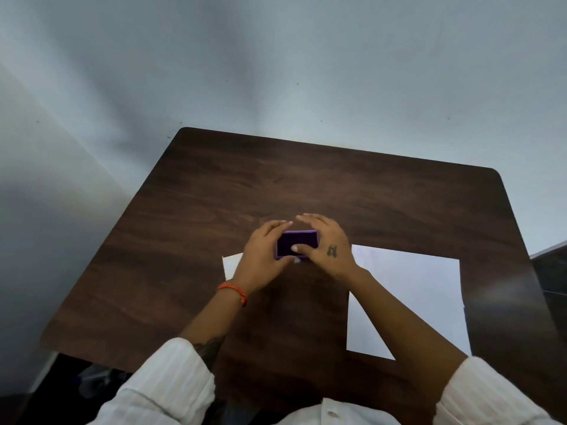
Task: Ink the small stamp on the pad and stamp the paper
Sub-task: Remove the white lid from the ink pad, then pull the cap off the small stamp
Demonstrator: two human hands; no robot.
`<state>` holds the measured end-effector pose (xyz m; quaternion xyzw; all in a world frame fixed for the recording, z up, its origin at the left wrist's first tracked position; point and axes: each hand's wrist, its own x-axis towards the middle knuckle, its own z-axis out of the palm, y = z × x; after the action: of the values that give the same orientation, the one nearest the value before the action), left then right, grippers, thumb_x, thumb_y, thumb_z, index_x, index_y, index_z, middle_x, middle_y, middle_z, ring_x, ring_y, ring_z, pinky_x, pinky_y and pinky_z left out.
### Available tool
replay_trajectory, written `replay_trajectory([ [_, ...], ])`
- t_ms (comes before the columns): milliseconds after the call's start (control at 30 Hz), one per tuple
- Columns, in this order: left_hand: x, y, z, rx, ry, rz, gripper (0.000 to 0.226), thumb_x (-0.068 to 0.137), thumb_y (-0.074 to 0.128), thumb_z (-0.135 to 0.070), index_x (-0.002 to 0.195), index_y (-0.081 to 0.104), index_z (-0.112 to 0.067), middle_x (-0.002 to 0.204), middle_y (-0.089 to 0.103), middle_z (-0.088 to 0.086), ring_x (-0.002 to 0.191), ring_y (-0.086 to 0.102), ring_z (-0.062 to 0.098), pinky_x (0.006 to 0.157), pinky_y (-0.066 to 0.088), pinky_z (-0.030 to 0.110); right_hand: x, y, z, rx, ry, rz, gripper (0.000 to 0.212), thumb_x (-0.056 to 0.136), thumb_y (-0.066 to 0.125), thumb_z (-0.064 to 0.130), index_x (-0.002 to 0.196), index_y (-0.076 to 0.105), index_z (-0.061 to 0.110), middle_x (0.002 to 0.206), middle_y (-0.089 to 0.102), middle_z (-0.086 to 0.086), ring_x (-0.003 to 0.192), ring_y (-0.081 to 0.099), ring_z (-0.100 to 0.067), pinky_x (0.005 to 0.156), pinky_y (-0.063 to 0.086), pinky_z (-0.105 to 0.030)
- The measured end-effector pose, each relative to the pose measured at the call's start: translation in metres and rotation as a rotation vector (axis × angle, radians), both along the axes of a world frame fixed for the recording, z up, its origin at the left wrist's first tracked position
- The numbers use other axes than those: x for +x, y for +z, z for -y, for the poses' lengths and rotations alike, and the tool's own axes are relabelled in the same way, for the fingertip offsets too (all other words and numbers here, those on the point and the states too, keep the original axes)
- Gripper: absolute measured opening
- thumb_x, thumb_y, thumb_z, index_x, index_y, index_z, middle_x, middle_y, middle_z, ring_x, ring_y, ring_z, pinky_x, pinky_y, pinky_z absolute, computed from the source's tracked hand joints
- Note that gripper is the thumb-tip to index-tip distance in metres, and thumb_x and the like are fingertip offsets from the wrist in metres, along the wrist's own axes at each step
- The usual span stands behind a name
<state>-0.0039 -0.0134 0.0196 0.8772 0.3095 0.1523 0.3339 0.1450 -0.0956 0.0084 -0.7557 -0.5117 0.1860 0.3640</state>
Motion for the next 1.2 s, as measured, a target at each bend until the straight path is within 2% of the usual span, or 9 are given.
replay_trajectory([
  [133, 0.030, -0.003, 0.029, -0.083, -0.059, 0.032, 0.063, 0.075, 0.071, -0.016, 0.131, 0.043, -0.019, 0.135, 0.045, 0.005, 0.122, 0.044, 0.019, 0.101, 0.044, 0.036, 0.013, 0.001, 0.029, 0.020, -0.158, -0.065, 0.055, 0.072, 0.075, 0.027, 0.122, 0.055, 0.016, 0.128, 0.058, -0.010, 0.119, 0.051, -0.024, 0.099, 0.044, -0.040],
  [267, 0.048, -0.013, 0.052, -0.109, -0.059, 0.032, 0.049, 0.079, 0.064, -0.009, 0.125, 0.049, -0.017, 0.131, 0.051, 0.005, 0.118, 0.049, 0.017, 0.098, 0.036, 0.021, 0.013, -0.005, 0.052, 0.021, -0.275, -0.116, 0.045, 0.076, 0.072, 0.016, 0.119, 0.058, 0.010, 0.123, 0.061, -0.015, 0.108, 0.059, -0.027, 0.090, 0.050, -0.032],
  [433, 0.061, -0.026, 0.067, -0.106, -0.002, 0.010, 0.034, 0.084, 0.057, -0.007, 0.117, 0.056, -0.014, 0.121, 0.059, 0.007, 0.112, 0.053, 0.017, 0.093, 0.031, 0.015, 0.008, -0.013, 0.062, -0.035, -0.344, -0.173, 0.035, 0.082, 0.066, 0.021, 0.113, 0.061, 0.005, 0.115, 0.066, -0.017, 0.103, 0.062, -0.029, 0.094, 0.051, -0.043],
  [500, 0.064, -0.030, 0.070, -0.127, 0.036, -0.004, 0.031, 0.086, 0.055, -0.007, 0.116, 0.057, -0.014, 0.120, 0.060, 0.008, 0.111, 0.054, 0.018, 0.094, 0.031, 0.018, 0.009, -0.015, 0.061, -0.070, -0.351, -0.160, 0.032, 0.084, 0.063, 0.025, 0.110, 0.064, 0.005, 0.110, 0.068, -0.016, 0.101, 0.063, -0.028, 0.094, 0.050, -0.038],
  [667, 0.070, -0.039, 0.070, -0.156, 0.092, -0.020, 0.027, 0.087, 0.053, -0.008, 0.113, 0.058, -0.012, 0.116, 0.063, 0.010, 0.107, 0.056, 0.019, 0.093, 0.033, 0.019, 0.011, -0.021, 0.058, -0.119, -0.348, -0.153, 0.025, 0.085, 0.061, 0.028, 0.099, 0.068, 0.007, 0.097, 0.072, -0.014, 0.087, 0.065, -0.023, 0.083, 0.047, -0.025],
  [933, 0.071, -0.036, 0.068, -0.153, 0.089, 0.015, 0.025, 0.085, 0.058, -0.009, 0.109, 0.061, -0.013, 0.111, 0.065, 0.009, 0.104, 0.058, 0.018, 0.091, 0.035, 0.019, 0.013, -0.017, 0.058, -0.090, -0.360, -0.178, 0.022, 0.085, 0.061, 0.027, 0.094, 0.069, 0.007, 0.092, 0.073, -0.013, 0.083, 0.065, -0.022, 0.078, 0.048, -0.023],
  [1000, 0.071, -0.032, 0.066, -0.153, 0.096, 0.051, 0.028, 0.082, 0.063, -0.013, 0.110, 0.060, -0.015, 0.112, 0.065, 0.007, 0.104, 0.057, 0.015, 0.089, 0.035, 0.016, 0.014, -0.012, 0.058, -0.030, -0.399, -0.267, 0.020, 0.084, 0.064, 0.024, 0.094, 0.069, 0.007, 0.091, 0.072, -0.013, 0.082, 0.066, -0.021, 0.077, 0.052, -0.025],
  [1133, 0.067, -0.027, 0.061, -0.166, 0.121, 0.100, 0.039, 0.077, 0.069, -0.018, 0.114, 0.058, -0.015, 0.112, 0.064, 0.005, 0.096, 0.053, 0.004, 0.078, 0.033, 0.004, 0.018, -0.004, 0.062, 0.045, -0.465, -0.440, 0.018, 0.081, 0.068, 0.019, 0.096, 0.068, 0.009, 0.092, 0.071, -0.010, 0.082, 0.066, -0.019, 0.072, 0.052, -0.017],
  [1200, 0.064, -0.024, 0.060, -0.165, 0.120, 0.122, 0.034, 0.077, 0.069, -0.018, 0.110, 0.060, -0.016, 0.106, 0.067, 0.005, 0.089, 0.054, 0.001, 0.075, 0.039, 0.003, 0.019, -0.002, 0.065, 0.042, -0.476, -0.526, 0.019, 0.081, 0.067, 0.020, 0.097, 0.067, 0.009, 0.094, 0.071, -0.012, 0.085, 0.066, -0.020, 0.076, 0.055, -0.023],
])
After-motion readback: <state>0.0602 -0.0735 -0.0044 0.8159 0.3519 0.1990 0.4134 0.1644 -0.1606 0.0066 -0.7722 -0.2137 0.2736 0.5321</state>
